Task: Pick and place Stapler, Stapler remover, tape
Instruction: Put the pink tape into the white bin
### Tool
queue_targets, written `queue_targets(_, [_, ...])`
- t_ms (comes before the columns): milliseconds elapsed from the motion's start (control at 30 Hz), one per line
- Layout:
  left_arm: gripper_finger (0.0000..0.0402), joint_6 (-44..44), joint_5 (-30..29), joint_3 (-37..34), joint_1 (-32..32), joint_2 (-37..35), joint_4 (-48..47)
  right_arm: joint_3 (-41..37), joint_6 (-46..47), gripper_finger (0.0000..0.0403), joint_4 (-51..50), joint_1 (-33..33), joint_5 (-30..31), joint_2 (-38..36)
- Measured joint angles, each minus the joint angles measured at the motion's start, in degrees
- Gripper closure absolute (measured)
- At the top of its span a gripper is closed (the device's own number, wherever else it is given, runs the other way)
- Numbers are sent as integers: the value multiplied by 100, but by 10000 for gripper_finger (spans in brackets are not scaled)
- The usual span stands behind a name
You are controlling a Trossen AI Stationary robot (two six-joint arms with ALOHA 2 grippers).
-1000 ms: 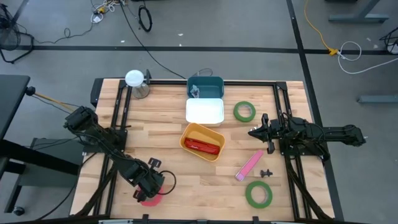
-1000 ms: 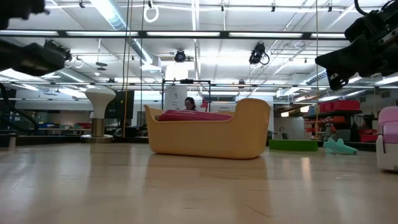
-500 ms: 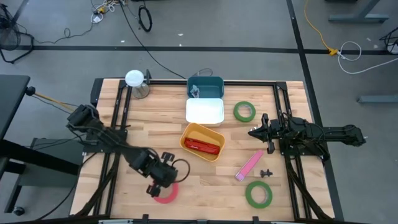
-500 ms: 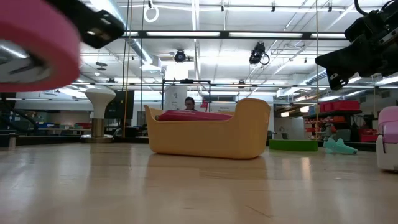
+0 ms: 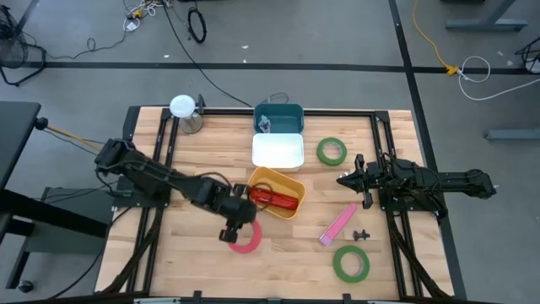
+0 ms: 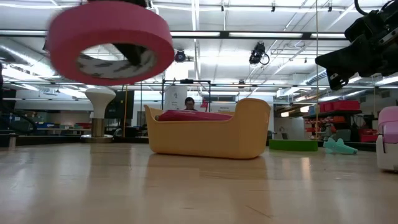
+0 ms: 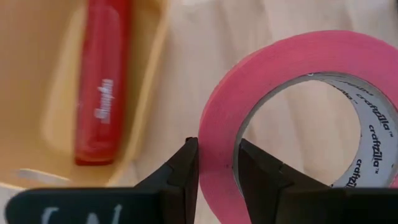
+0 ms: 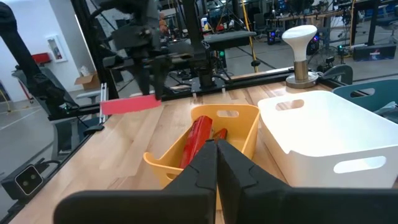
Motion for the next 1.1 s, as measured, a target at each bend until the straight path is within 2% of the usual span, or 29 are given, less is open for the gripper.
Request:
queue_targets(433, [301, 350, -3, 199, 1360, 0, 86, -2, 0, 396, 0, 0, 2, -2])
queue_targets(833, [301, 378, 0, 199, 2515, 2, 705, -1, 0, 396, 0, 0, 1, -1])
queue_targets(1100, [301, 1240, -89, 199, 3351, 2, 1397, -2, 0, 396, 0, -2, 0, -2])
